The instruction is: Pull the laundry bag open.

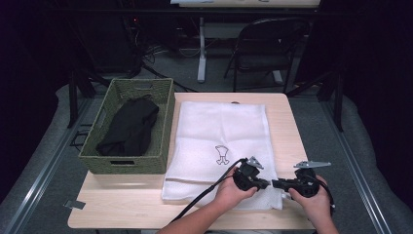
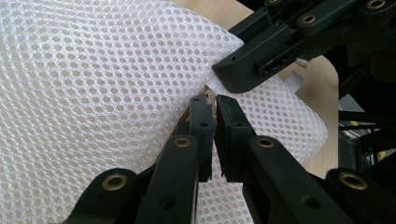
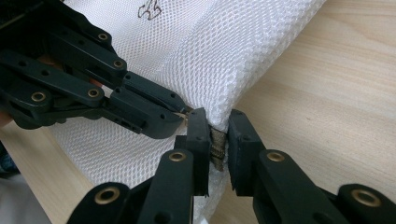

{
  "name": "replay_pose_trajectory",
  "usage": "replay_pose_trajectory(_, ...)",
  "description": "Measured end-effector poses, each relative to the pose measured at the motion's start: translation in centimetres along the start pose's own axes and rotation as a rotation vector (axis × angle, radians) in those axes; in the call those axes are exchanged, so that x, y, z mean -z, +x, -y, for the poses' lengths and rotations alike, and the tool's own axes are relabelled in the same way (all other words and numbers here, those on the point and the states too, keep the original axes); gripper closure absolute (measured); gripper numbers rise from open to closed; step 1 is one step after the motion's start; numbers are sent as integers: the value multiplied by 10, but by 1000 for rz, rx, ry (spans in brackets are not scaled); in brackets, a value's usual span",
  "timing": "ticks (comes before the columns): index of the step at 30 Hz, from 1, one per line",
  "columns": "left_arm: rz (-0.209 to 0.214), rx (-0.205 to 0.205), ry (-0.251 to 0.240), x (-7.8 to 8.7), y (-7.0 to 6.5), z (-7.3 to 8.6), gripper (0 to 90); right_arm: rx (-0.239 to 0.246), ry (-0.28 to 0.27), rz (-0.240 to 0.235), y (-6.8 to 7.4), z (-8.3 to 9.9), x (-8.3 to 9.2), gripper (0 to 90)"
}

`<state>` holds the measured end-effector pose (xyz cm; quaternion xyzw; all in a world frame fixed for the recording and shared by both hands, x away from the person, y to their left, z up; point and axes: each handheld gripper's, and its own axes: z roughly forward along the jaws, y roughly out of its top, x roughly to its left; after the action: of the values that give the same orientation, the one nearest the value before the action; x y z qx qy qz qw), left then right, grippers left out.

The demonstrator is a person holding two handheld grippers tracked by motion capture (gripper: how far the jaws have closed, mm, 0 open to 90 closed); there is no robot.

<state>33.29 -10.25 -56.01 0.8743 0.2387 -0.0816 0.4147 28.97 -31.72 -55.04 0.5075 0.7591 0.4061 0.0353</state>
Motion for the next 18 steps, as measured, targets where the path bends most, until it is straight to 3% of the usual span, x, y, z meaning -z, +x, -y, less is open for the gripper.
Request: replay_pose_trajectory(18, 6, 44, 6, 2, 3, -1, 871, 15, 4, 21, 0, -1, 1, 820)
